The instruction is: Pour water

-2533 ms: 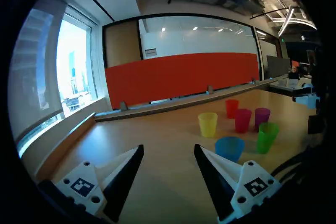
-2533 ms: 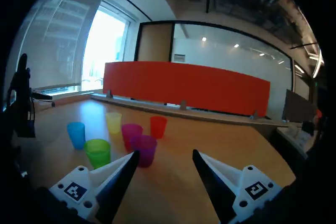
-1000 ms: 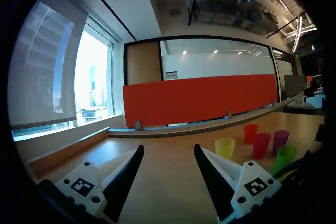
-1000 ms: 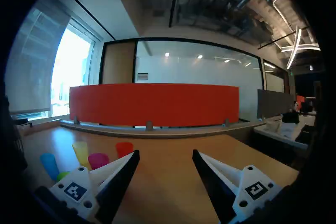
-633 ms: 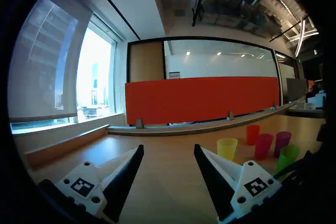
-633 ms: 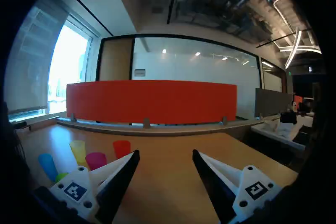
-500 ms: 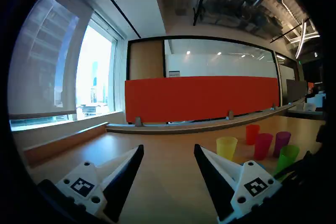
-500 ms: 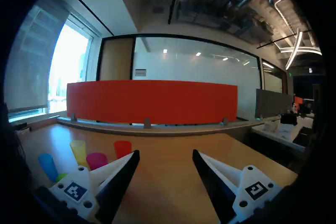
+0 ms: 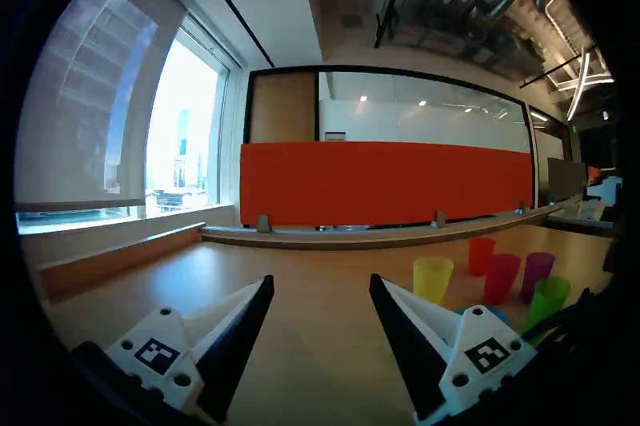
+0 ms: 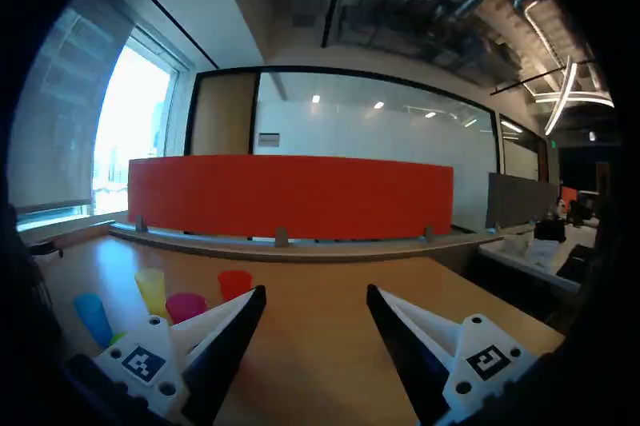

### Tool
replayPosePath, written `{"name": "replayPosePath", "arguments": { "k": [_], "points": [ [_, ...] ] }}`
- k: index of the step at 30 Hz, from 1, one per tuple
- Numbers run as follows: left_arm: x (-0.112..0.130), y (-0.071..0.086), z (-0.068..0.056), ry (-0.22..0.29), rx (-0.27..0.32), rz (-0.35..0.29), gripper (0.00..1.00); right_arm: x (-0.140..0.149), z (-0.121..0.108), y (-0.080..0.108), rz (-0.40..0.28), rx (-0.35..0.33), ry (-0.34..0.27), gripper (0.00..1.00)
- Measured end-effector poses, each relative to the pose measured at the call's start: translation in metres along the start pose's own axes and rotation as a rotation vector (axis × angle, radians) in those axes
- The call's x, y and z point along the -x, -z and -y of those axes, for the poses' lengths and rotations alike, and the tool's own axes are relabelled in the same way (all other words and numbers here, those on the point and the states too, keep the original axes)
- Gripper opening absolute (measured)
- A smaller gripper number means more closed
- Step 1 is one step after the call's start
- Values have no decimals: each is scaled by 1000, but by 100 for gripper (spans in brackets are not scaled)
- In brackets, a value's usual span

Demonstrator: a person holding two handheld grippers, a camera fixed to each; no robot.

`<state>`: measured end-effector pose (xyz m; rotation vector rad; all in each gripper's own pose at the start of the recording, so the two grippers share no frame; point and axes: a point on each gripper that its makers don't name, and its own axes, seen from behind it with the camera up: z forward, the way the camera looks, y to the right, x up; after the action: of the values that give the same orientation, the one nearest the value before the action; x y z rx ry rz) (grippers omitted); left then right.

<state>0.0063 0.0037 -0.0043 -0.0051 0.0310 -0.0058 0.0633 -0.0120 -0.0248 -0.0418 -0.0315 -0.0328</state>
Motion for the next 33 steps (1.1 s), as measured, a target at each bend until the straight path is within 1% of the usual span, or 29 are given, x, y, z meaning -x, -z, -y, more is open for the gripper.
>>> {"name": "replayPosePath", "arguments": {
  "k": [12,23,33],
  "points": [
    [5,-1,0,-3,8,27,88,4,-1,3,4,-1,1,97],
    [6,-2,-1,-3,14,27,88,4,-2,5,4,2,3,97],
    [7,-2,-1,-4,14,31,88,-1,-5,12,-11,1,24,97]
  ]
}}
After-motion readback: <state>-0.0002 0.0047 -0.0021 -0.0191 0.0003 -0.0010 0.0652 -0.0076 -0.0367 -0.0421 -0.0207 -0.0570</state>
